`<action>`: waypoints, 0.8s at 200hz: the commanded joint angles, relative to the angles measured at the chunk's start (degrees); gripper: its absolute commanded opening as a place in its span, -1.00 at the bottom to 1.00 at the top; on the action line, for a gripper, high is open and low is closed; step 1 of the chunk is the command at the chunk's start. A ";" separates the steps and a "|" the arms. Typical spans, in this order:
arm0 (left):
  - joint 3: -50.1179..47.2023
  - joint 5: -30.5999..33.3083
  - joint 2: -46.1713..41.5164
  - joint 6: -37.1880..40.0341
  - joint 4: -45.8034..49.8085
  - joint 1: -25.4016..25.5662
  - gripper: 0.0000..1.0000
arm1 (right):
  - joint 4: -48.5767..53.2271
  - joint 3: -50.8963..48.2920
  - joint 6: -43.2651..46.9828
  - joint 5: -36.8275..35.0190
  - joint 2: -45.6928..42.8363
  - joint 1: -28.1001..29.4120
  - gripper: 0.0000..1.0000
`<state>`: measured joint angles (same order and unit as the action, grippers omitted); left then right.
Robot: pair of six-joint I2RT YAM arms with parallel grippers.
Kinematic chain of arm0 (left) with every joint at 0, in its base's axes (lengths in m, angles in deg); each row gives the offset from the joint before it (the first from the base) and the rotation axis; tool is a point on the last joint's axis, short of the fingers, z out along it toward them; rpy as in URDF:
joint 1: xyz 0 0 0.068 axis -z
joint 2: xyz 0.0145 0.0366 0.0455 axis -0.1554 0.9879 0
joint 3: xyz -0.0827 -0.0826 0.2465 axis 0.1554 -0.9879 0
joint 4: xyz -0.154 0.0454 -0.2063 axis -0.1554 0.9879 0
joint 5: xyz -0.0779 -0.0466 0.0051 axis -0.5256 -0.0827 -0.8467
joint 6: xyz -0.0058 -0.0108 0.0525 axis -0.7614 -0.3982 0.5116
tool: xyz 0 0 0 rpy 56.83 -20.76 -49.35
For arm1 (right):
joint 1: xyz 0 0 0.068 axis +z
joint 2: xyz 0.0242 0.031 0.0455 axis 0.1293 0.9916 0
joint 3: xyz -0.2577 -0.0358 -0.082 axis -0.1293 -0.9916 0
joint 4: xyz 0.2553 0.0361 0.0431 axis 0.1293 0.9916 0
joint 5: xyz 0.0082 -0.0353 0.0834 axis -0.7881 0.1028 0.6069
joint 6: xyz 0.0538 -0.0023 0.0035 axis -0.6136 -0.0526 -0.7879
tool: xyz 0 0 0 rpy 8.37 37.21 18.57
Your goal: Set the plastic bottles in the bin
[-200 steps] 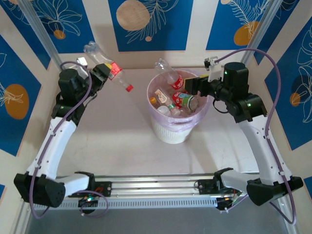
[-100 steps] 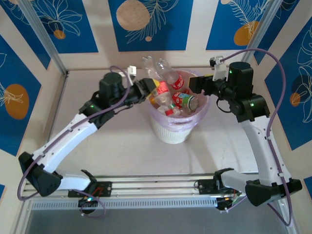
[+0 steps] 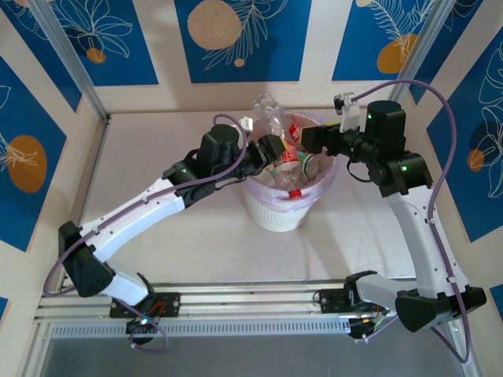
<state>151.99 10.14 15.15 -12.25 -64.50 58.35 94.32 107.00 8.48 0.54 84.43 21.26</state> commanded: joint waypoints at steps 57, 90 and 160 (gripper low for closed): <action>4.08 10.42 -0.48 5.78 3.81 -0.01 0.42 | 7.82 4.55 9.54 -5.02 3.91 12.42 0.42; 4.87 15.67 -3.61 9.78 6.89 -0.12 0.46 | 8.00 6.73 8.98 -8.26 7.90 14.62 0.34; 3.49 22.42 -10.45 15.49 7.02 -0.56 0.46 | 12.70 12.45 10.14 -8.71 13.14 15.35 0.00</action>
<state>154.22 29.48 7.02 -0.75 -55.89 58.30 103.24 116.32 17.57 -8.29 98.14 36.16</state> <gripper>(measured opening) 0.729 0.531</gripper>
